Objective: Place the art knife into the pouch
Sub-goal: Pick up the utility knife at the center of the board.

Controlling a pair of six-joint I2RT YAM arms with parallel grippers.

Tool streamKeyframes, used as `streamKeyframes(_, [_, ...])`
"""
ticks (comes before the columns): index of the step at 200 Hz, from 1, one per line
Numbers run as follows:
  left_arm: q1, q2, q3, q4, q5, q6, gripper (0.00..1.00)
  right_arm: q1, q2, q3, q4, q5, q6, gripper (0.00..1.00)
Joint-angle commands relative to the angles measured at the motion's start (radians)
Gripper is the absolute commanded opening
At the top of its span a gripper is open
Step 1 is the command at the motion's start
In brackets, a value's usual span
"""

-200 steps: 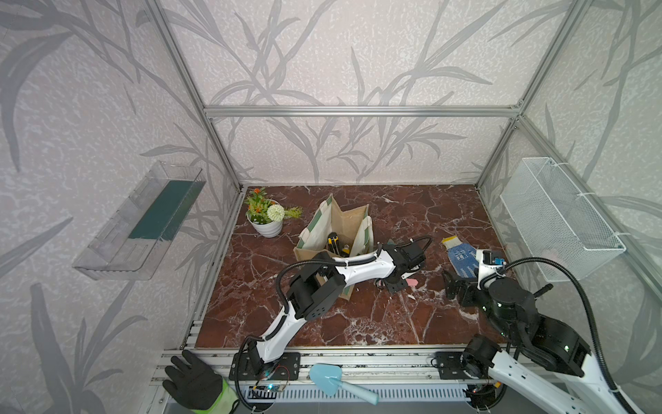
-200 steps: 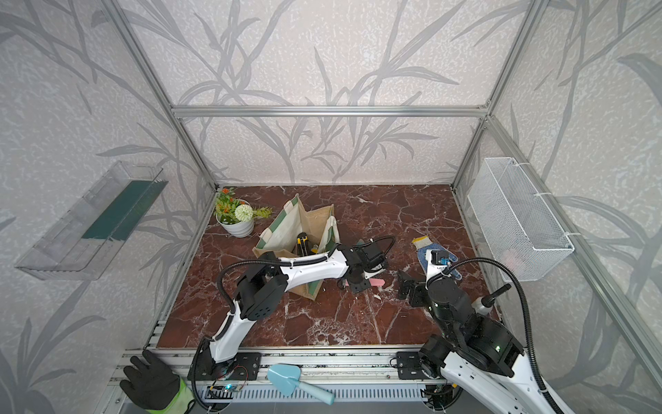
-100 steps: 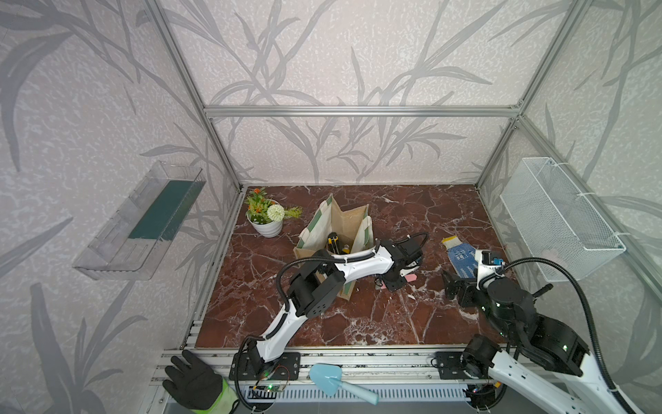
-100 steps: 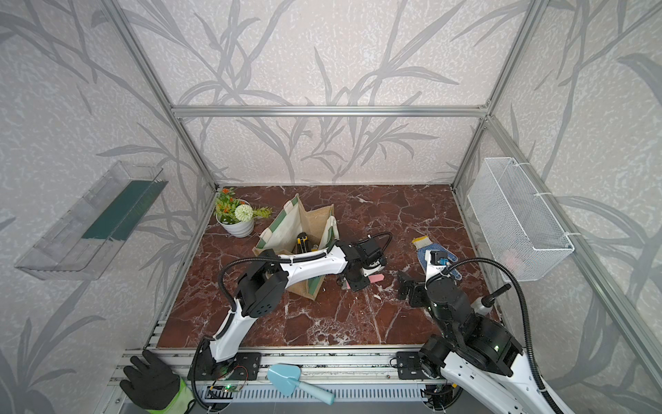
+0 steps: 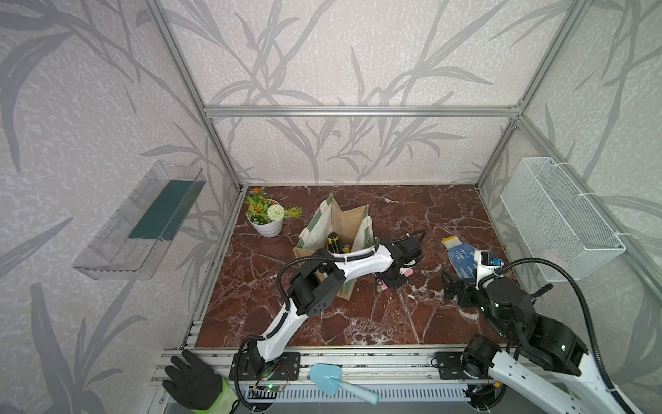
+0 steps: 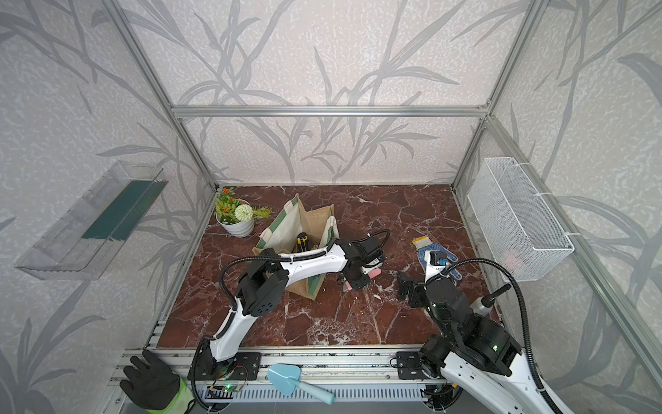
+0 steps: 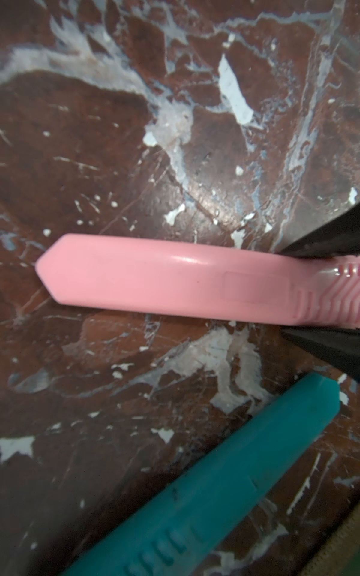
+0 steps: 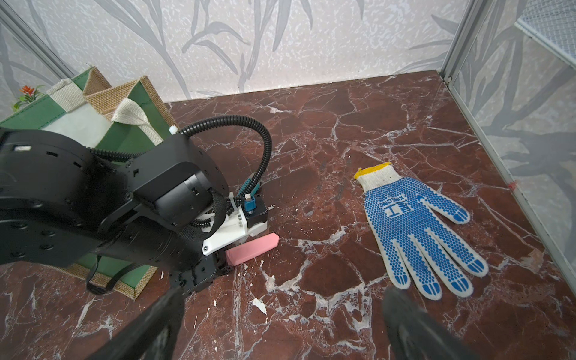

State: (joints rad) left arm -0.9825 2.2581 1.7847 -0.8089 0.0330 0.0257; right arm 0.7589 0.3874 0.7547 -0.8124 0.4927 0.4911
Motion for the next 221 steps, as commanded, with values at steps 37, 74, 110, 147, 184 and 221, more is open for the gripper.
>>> streamKeyframes(37, [0.037,0.049,0.070,-0.056,-0.037,-0.040,0.31,-0.004,0.017,-0.018,0.029,-0.028,0.012,0.99])
streamKeyframes(74, [0.053,0.049,0.097,-0.056,-0.008,-0.047,0.31,-0.004,0.007,-0.034,0.047,-0.035,0.017,0.99])
streamKeyframes(110, [0.056,0.036,0.114,-0.067,-0.018,-0.065,0.30,-0.004,0.013,-0.046,0.054,-0.041,0.029,0.99])
streamKeyframes(147, [0.060,0.000,0.123,-0.080,-0.035,-0.075,0.30,-0.004,0.013,-0.054,0.065,-0.045,0.023,0.99])
streamKeyframes(184, [0.065,-0.022,0.163,-0.120,-0.053,-0.076,0.29,-0.004,0.013,-0.062,0.073,-0.045,0.023,0.99])
streamKeyframes(221, [0.067,-0.036,0.249,-0.184,-0.078,-0.087,0.29,-0.004,0.009,-0.062,0.082,-0.046,0.018,0.99])
